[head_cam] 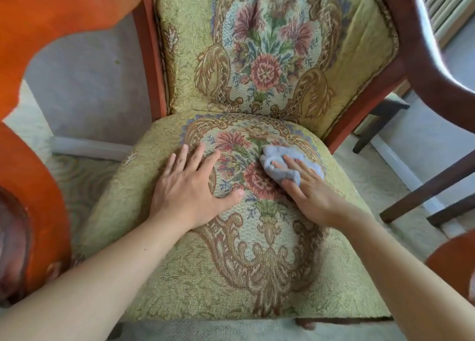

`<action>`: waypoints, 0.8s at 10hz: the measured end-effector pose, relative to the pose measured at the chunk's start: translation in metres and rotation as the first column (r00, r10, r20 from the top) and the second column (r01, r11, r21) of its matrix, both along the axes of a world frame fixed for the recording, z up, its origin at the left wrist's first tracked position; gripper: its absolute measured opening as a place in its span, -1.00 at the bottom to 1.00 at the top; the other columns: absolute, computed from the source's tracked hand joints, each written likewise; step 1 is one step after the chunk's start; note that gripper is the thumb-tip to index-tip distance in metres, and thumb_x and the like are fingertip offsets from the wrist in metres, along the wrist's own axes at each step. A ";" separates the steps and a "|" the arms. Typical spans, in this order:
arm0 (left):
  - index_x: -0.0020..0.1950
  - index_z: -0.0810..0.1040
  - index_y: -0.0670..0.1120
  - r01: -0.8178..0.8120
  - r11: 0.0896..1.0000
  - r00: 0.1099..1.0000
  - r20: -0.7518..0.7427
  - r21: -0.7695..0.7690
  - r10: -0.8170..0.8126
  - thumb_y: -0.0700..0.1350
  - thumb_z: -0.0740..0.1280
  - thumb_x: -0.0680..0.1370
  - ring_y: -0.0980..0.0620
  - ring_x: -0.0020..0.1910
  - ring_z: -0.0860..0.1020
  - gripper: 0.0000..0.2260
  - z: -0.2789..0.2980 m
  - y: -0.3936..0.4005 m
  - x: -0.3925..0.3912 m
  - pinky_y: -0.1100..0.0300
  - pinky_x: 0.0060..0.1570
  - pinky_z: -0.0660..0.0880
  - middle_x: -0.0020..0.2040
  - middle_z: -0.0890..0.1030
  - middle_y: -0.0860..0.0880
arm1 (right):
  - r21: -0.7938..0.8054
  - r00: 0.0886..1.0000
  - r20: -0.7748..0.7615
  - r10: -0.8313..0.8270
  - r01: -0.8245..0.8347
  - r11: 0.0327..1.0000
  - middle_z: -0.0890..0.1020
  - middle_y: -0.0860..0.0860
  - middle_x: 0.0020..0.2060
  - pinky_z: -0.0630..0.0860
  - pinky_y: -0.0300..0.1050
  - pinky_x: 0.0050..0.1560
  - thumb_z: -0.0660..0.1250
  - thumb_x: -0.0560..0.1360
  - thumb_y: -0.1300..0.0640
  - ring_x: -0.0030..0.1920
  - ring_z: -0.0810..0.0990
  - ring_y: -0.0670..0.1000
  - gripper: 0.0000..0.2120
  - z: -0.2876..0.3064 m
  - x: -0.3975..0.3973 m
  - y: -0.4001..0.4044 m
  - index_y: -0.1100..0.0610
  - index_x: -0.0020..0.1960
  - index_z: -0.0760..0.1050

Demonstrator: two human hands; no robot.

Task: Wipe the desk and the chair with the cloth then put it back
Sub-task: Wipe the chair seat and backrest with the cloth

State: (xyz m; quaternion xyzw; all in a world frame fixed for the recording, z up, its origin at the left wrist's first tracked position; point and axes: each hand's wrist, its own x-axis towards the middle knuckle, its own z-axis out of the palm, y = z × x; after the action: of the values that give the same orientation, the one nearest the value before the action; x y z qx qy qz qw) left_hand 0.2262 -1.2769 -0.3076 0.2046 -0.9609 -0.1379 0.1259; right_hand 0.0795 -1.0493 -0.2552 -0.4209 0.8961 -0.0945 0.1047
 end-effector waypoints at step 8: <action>0.60 -0.17 0.30 0.017 0.998 1.000 0.007 0.062 -0.017 0.63 -0.32 0.37 0.09 0.58 -0.35 -0.15 0.010 0.004 0.009 0.04 0.58 -0.24 0.58 -0.38 0.17 | -0.292 0.768 0.640 -0.019 0.266 0.919 0.68 -0.28 -0.08 0.51 -0.24 0.02 0.17 0.39 -0.49 0.00 0.64 -0.13 -0.57 0.046 -0.008 0.021 -0.28 0.00 0.63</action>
State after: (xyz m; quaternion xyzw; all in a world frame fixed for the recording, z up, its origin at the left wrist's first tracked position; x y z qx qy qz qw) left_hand 0.2354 -1.2729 -0.2980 0.2007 -0.9583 -0.1678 0.1148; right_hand 0.0715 -1.0278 -0.2096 -0.3068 0.8060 -0.4015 0.3081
